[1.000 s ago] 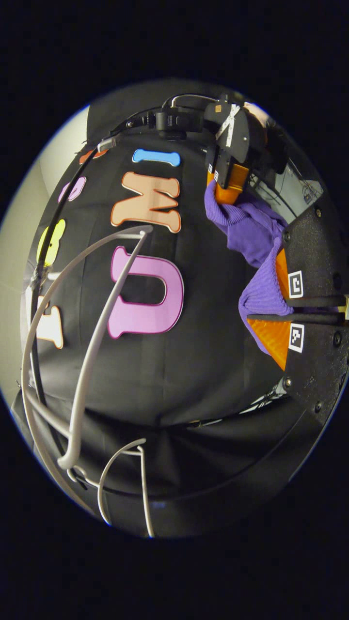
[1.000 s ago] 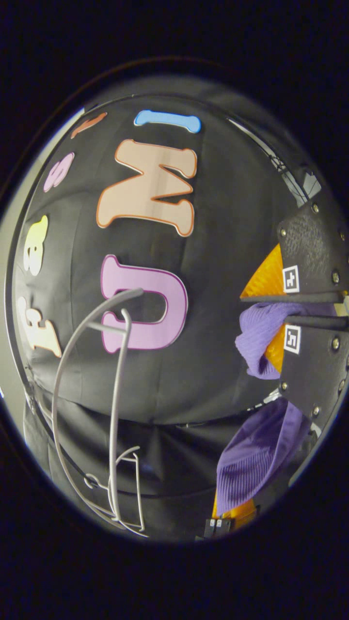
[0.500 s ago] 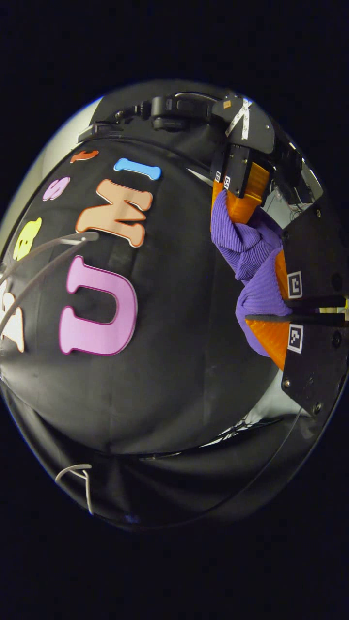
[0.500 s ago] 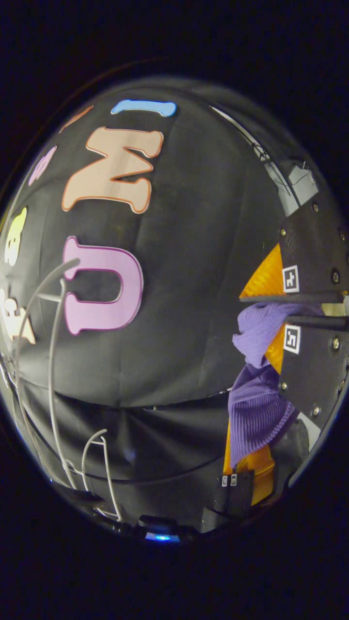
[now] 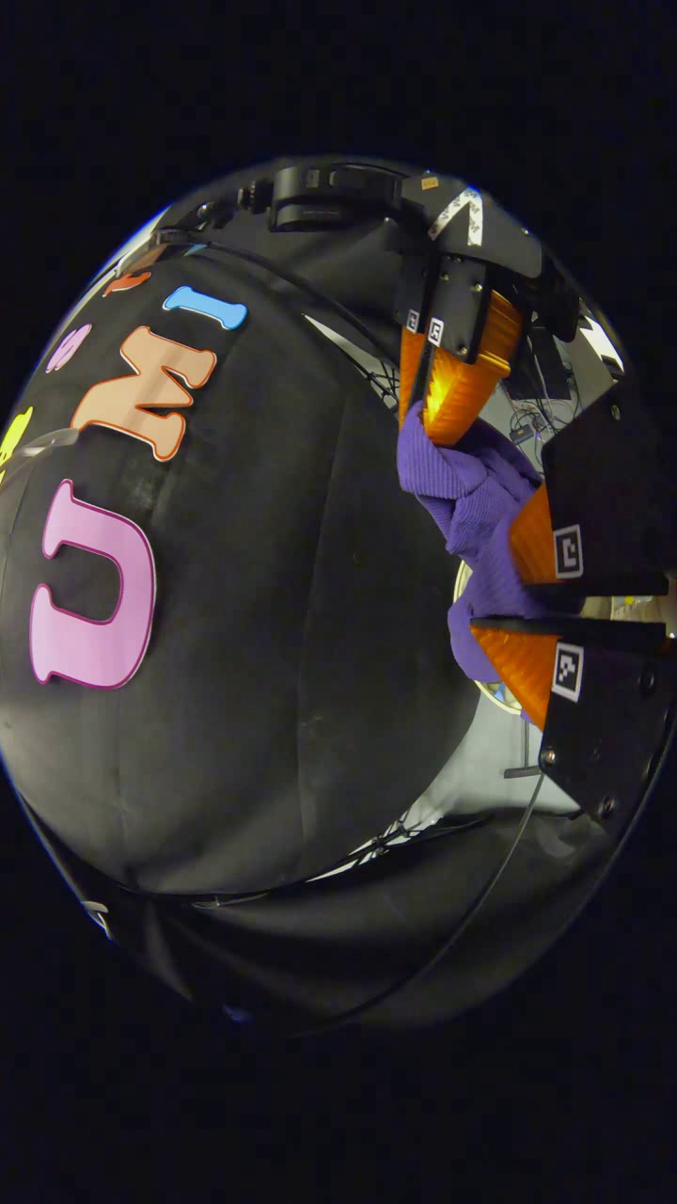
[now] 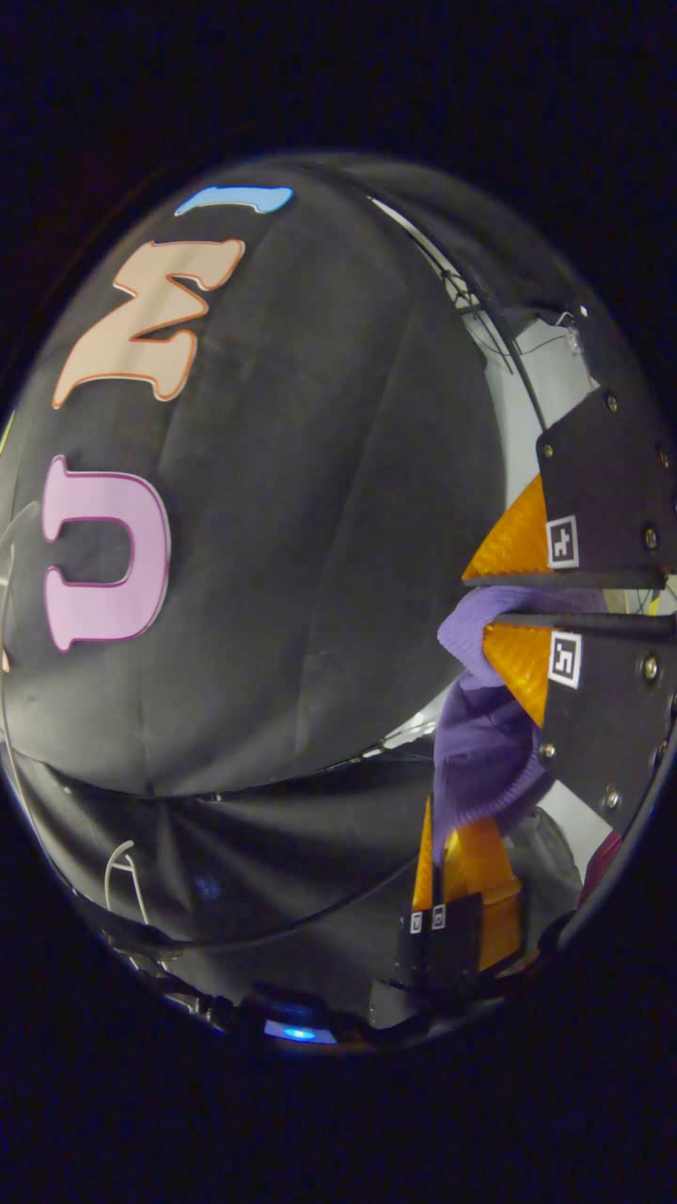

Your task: Grasp the clothes on the hanger with both hands and then place them into the laundry hamper below.

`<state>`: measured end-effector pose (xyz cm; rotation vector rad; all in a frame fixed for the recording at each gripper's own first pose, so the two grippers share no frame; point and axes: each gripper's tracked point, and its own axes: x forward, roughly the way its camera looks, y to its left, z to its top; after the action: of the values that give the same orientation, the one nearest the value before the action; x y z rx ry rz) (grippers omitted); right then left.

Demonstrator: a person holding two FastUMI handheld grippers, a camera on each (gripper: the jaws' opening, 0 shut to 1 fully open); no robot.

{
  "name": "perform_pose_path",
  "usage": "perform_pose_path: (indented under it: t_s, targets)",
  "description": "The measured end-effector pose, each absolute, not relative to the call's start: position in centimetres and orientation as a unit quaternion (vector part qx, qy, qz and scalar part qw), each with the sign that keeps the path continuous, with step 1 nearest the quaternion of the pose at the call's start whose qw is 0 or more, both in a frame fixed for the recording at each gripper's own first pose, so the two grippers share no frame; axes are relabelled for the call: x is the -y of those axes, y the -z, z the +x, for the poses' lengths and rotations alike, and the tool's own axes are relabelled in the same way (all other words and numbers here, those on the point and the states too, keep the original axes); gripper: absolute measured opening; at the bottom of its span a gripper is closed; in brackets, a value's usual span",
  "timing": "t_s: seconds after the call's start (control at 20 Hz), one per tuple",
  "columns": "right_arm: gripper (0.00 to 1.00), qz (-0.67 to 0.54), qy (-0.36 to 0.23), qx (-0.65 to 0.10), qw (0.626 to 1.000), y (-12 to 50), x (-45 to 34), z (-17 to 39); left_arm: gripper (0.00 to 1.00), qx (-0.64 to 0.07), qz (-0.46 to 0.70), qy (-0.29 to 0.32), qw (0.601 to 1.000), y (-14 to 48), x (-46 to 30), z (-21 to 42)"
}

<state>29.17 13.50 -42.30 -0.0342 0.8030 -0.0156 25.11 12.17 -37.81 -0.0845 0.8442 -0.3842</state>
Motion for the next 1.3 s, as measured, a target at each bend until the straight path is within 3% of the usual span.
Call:
perform_pose_path:
  t_s: [0.15, 1.0, 1.3]
  targets:
    - [0.11, -0.001, 0.014, -0.412, 0.911, 43.9, -13.2, 28.3, 0.22, -0.403, -0.043, 0.189, 0.894, 37.6, -12.0, 25.4]
    - [0.11, 0.010, 0.032, -0.384, 0.923, 41.2, -11.7, 29.4, 0.22, -0.391, -0.032, 0.201, 0.898, 37.3, -11.1, 26.2]
    - [0.11, 0.017, 0.043, -0.362, 0.931, 38.6, -11.3, 28.4, 0.22, -0.361, -0.029, 0.208, 0.908, 34.0, -10.5, 26.4]
